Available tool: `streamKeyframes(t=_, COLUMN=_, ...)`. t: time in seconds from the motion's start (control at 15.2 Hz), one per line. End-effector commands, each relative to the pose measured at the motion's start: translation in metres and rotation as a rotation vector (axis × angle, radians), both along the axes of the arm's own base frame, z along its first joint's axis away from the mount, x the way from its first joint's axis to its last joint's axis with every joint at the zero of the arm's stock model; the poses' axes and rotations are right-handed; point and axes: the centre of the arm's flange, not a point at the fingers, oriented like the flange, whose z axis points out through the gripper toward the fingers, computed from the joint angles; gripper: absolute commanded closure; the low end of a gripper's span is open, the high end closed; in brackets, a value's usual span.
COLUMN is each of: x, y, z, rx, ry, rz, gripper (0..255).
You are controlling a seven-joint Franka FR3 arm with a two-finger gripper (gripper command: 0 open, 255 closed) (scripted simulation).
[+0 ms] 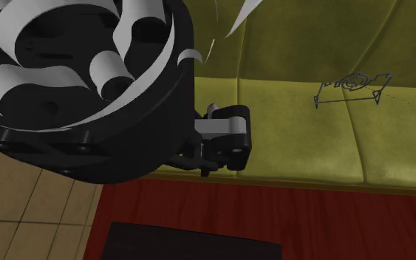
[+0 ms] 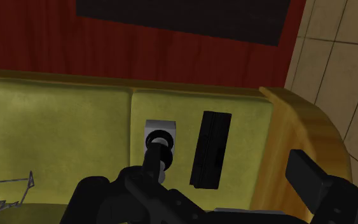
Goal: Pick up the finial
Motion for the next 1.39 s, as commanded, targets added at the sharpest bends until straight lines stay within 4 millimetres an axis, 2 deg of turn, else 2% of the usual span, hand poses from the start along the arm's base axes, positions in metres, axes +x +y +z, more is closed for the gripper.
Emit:
streamKeyframes(t=0.0, x=0.000, y=0.000, z=0.000, rx=0.000, ry=0.000, rz=0.000, gripper=0)
streamKeyframes(t=0.66, x=0.129, y=-0.002, z=-0.080, rx=-0.098, ry=0.162, rz=0.169, gripper=0)
streamKeyframes(t=1.32, x=0.243, y=0.008, z=-0.181, rx=-0.197, ry=0.325, rz=0.337, gripper=0)
